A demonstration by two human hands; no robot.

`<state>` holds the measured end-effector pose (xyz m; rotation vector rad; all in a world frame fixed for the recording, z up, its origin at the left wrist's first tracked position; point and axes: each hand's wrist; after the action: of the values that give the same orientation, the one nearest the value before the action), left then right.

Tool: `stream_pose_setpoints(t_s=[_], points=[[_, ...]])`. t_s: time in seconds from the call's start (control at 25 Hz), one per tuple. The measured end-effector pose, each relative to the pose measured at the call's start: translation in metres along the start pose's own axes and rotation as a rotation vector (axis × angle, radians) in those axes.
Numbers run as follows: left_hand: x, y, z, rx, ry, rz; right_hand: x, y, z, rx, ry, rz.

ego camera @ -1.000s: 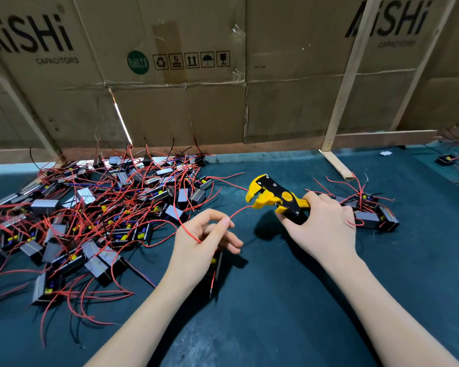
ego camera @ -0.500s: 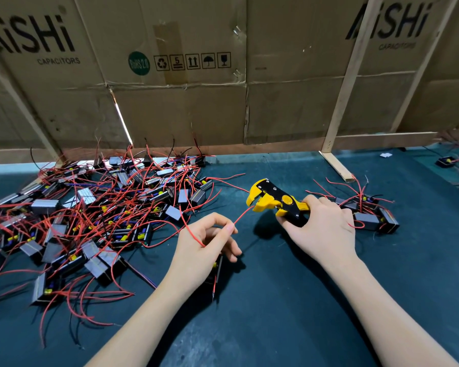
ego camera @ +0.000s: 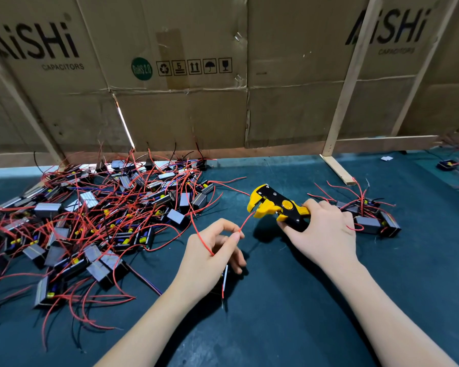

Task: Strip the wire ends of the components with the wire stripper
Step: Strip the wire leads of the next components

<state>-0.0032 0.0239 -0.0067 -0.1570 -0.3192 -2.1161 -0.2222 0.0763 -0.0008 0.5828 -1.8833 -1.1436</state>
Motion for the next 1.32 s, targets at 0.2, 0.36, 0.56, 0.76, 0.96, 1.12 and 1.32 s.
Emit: stream_pose_setpoints(t_s=[0.2,0.36,0.56,0.76,0.96,1.12,1.32], points=[[-0.001,-0.002,0.001,-0.003,-0.039,0.042,-0.001,0.000,0.000,-0.014,0.010,0.006],[0.000,-0.002,0.001,0.031,-0.056,0.054,-0.001,0.001,-0.002,-0.004,0.026,0.005],[-0.001,-0.003,0.001,0.060,-0.034,0.058,-0.002,0.003,-0.003,0.033,0.036,0.035],[0.000,-0.002,0.001,0.092,-0.009,0.063,-0.003,0.003,-0.004,0.045,0.039,0.025],[-0.001,-0.002,0.002,0.097,-0.010,0.039,-0.003,0.009,-0.005,0.054,0.049,0.029],[-0.002,0.000,0.001,0.127,-0.017,0.019,-0.004,0.014,-0.005,0.000,0.056,-0.006],[-0.002,0.001,0.002,0.173,0.000,0.016,-0.002,0.016,-0.005,-0.100,0.072,-0.038]])
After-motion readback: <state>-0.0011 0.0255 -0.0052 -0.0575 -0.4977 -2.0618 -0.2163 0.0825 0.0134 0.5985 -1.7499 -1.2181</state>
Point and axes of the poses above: each hand's wrist, its own x-axis towards the middle knuckle, its own y-axis out of the back of the hand, z = x × y, and after that the axes turned 1 degree about z, right-handed
